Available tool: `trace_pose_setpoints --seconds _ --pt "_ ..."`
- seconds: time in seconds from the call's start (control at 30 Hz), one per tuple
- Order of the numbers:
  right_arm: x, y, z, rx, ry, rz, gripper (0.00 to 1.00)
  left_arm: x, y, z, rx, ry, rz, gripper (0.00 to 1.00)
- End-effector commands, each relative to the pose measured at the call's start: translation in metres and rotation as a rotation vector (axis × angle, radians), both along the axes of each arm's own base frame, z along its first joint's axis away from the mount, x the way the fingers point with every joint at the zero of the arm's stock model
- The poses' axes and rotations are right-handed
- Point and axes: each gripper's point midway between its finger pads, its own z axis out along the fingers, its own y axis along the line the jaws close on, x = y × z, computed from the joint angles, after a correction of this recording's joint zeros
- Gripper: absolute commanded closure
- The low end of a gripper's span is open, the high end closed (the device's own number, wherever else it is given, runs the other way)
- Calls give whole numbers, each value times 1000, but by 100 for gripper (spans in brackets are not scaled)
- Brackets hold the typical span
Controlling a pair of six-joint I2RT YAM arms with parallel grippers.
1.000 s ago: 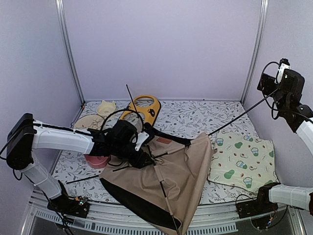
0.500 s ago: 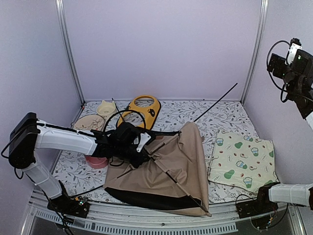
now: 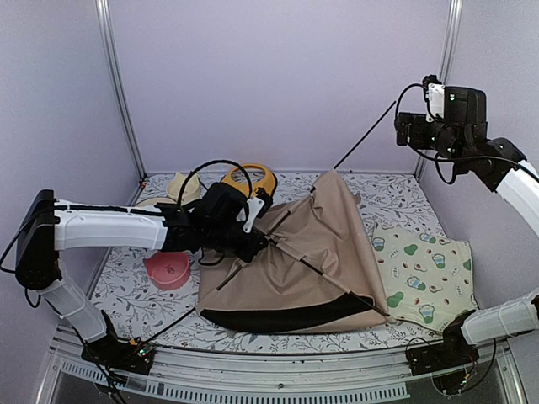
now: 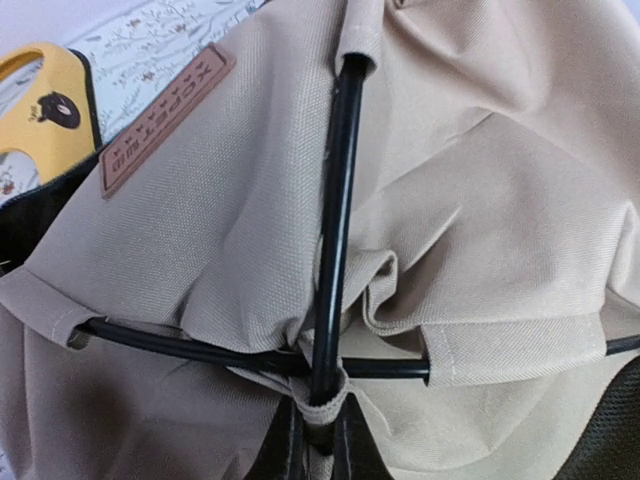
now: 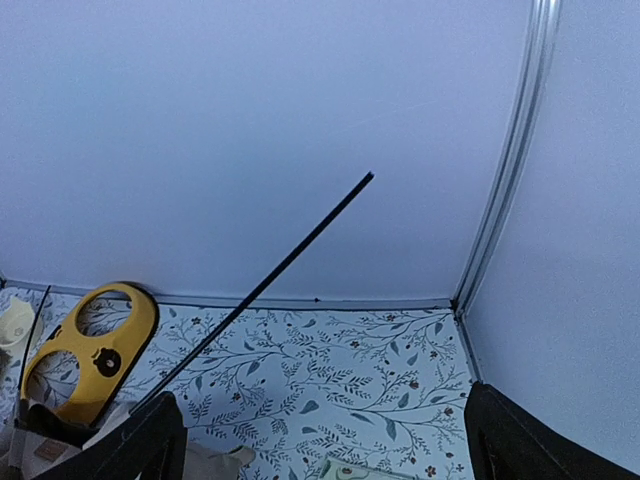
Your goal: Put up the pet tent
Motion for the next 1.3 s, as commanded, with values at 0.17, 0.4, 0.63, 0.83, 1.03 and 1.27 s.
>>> trace_pose_setpoints --seconds 0.17,0.4,0.63,0.83,1.03,1.27 --pt "-17 39 23 70 -59 140 1 63 -19 78 -138 -122 247 100" --pt "-28 56 41 135 -101 255 1 109 -40 96 -214 -114 309 100" --pt "-40 85 29 282 -76 372 1 150 -65 88 -284 -60 353 100" --pt "-47 135 -24 383 3 470 1 160 -90 96 -353 -43 323 100" --pt "-38 168 -73 570 117 483 1 162 -96 109 -418 -45 319 100" --pt "-22 184 -117 577 199 414 1 146 -107 132 -485 -28 304 100"
